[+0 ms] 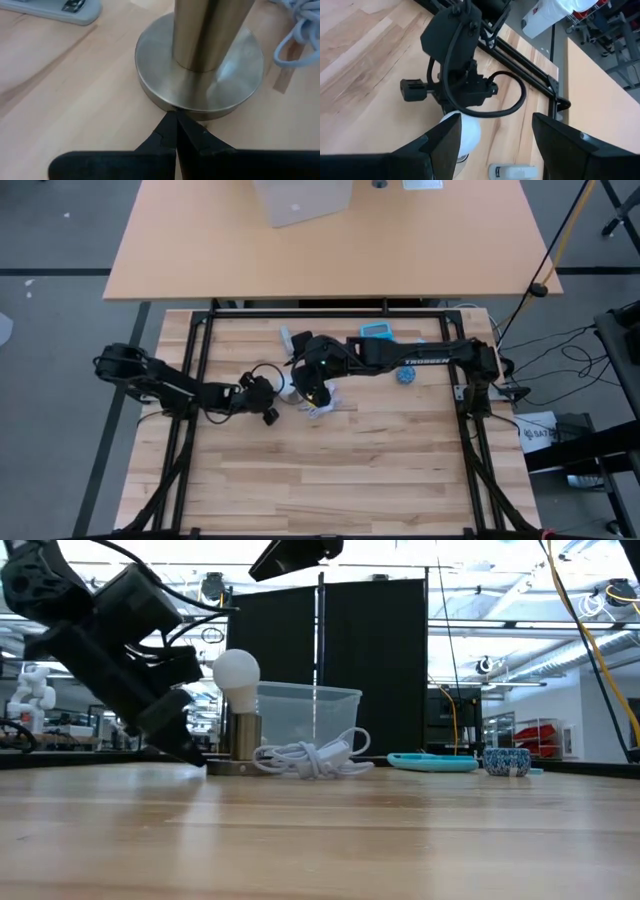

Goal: Screw lightbulb
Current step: Insert the white lightbulb into the desk lamp

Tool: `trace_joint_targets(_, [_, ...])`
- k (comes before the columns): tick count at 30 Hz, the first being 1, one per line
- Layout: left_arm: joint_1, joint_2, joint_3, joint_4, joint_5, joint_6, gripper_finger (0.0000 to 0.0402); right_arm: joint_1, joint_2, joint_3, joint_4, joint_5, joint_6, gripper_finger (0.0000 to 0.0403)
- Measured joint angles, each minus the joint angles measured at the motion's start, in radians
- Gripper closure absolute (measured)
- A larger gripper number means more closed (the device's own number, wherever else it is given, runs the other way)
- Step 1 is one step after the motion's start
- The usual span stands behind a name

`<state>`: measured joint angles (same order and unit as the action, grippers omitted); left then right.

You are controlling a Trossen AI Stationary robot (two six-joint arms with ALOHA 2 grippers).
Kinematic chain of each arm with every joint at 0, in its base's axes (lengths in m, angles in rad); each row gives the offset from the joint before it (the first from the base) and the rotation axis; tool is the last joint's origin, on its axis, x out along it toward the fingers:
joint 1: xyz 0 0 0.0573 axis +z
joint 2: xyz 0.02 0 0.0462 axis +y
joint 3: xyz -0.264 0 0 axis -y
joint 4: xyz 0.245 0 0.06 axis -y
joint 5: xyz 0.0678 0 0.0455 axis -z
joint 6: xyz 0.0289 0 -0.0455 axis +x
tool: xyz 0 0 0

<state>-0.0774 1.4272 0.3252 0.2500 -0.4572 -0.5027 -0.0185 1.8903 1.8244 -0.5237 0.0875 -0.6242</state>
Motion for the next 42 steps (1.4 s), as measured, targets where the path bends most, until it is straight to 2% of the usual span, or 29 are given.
trace_joint_targets(9, [0.032, 0.089, 0.001, 0.153, 0.038, 0.038, 0.0401, 0.0, -0.024, 0.0, -0.109, 0.0, 0.064, 0.0165])
trace_joint_targets(19, [0.031, 0.071, 0.002, 0.148, 0.044, 0.042, 0.0401, 0.008, -0.023, 0.0, -0.168, 0.001, 0.07, 0.0165])
trace_joint_targets(33, [0.001, -0.114, 0.002, -0.068, 0.012, 0.015, 0.0401, 0.034, 0.046, 0.0, -0.161, 0.102, 0.014, 0.0159])
trace_joint_targets(42, [-0.032, -0.286, 0.002, -0.237, -0.036, -0.017, 0.0401, 0.034, 0.089, 0.0, -0.134, 0.095, 0.013, 0.016])
